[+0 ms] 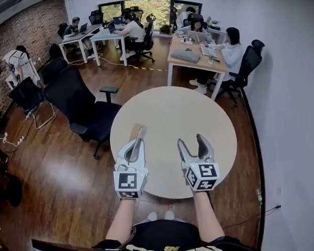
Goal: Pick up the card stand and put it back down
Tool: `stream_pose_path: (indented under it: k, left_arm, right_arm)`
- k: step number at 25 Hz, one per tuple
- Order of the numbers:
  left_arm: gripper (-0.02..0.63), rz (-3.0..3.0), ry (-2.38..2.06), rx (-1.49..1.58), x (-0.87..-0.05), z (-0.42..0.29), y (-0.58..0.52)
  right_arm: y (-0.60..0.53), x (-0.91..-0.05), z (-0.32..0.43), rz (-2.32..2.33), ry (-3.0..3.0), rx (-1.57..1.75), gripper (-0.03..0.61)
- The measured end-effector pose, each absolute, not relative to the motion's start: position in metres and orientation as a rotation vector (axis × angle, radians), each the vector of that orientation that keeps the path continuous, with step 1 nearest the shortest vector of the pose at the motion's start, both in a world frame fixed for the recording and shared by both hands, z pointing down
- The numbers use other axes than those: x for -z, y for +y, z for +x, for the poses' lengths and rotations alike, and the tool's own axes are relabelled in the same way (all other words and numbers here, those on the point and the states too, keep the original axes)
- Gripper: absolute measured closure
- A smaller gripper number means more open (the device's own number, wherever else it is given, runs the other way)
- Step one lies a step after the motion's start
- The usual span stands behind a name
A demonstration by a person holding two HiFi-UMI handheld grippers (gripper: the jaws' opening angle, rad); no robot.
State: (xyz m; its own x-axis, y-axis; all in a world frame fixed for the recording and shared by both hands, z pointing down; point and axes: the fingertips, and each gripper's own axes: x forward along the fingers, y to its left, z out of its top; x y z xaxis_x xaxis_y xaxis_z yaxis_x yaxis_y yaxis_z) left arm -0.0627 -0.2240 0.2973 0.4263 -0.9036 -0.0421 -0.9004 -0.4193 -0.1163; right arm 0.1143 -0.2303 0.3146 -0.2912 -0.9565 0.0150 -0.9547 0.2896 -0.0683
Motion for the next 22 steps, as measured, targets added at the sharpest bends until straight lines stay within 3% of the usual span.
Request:
stream_pose_path:
  k: [22]
  left_arm:
    - [0.597,-2.587,1.841,0.095,-0.357,-0.135,-0.229]
  right_arm:
    - [-0.241,-0.329,0.103,-1.766,2.564,0.145,0.281]
